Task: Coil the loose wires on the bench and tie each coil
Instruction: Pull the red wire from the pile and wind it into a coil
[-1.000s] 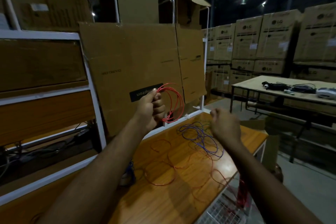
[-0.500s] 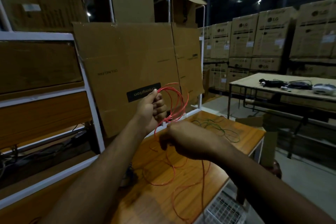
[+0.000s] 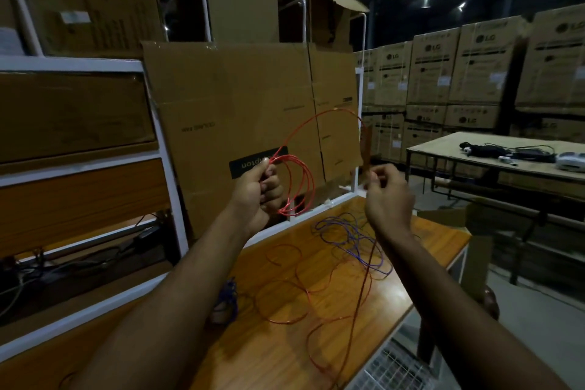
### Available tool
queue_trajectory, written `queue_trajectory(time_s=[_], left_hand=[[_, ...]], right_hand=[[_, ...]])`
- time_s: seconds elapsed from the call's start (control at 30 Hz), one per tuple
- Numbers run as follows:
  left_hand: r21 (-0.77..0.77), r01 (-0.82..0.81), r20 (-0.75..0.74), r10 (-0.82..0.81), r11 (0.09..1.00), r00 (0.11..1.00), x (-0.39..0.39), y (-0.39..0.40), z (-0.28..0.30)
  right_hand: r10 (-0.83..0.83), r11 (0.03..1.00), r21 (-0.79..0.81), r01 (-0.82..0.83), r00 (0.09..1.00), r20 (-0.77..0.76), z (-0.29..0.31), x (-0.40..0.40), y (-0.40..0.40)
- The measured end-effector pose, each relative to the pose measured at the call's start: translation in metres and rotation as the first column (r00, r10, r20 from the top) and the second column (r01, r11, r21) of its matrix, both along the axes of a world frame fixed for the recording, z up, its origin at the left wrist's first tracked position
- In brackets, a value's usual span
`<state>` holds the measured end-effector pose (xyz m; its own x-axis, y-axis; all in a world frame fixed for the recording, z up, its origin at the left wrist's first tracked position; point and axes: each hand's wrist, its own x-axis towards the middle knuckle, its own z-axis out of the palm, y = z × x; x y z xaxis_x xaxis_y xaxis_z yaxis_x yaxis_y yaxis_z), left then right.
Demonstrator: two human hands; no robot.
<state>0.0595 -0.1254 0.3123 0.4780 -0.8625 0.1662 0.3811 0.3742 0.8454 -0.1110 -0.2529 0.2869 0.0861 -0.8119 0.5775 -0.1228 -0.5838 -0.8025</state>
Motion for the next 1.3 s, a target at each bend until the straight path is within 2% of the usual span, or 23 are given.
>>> queue_trajectory(time_s=[0.1,0.17,0.23,0.4,0.53,0.67,0.73,0.8,0.9,1.0,1.13,1.2,1.3], left_hand=[[-0.029,0.019,-0.019,-0.019,0.999,1.0,-0.002,0.002,0.002],[-0.043,0.027,-0.021,-0.028,0.999,0.999,-0.003,0.002,0.004],[-0.045,0.025,-0.023,-0.026,0.999,0.999,-0.004,0.001,0.005],[-0.027,-0.032,-0.06,0.031,0.999,0.998,0.0,-0.002,0.004],[-0.025,-0.054,-0.078,0.052,0.998,0.996,0.007,-0.001,0.004],[-0.023,-0.057,-0.088,0.055,0.998,0.995,0.006,0.001,0.007],[-0.029,-0.049,-0.089,0.046,0.998,0.995,0.005,0.0,0.008],[-0.034,-0.033,-0.085,0.03,0.999,0.996,0.003,0.0,0.009],[-0.038,-0.017,-0.063,0.014,0.999,0.998,-0.002,0.0,0.01],[-0.052,0.023,-0.051,-0.026,0.998,0.998,-0.006,-0.001,0.011],[-0.064,0.047,-0.033,-0.049,0.997,0.998,-0.009,-0.002,0.012],[-0.067,0.037,-0.022,-0.039,0.997,0.999,-0.009,-0.002,0.012],[-0.058,0.024,-0.015,-0.025,0.998,1.0,-0.006,-0.004,0.01]], right_hand=[[-0.137,0.991,-0.008,0.137,0.981,-0.137,-0.024,0.004,-0.009],[-0.152,0.988,-0.035,0.148,0.969,-0.193,-0.035,0.008,-0.007],[-0.115,0.992,-0.066,0.105,0.976,-0.186,-0.042,0.011,-0.004],[0.117,0.988,-0.097,-0.118,0.993,-0.017,-0.046,0.008,0.001],[0.111,0.958,-0.275,-0.081,0.989,0.097,-0.041,-0.004,0.001],[0.129,0.916,-0.395,-0.077,0.986,0.108,-0.036,-0.013,-0.001],[0.139,0.923,-0.376,-0.08,0.981,0.133,-0.037,-0.016,-0.002],[0.146,0.95,-0.306,-0.069,0.961,0.235,-0.04,-0.015,-0.004],[0.053,0.984,-0.179,0.01,0.938,0.342,-0.044,-0.009,-0.007],[-0.069,0.995,-0.061,0.085,0.973,0.222,-0.052,0.0,-0.009],[-0.123,0.985,-0.14,0.105,0.984,-0.129,-0.061,0.008,0.003],[-0.106,0.977,-0.21,0.044,0.95,-0.293,-0.058,0.007,0.017],[-0.073,0.946,-0.303,-0.115,0.835,-0.545,-0.045,0.001,0.044]])
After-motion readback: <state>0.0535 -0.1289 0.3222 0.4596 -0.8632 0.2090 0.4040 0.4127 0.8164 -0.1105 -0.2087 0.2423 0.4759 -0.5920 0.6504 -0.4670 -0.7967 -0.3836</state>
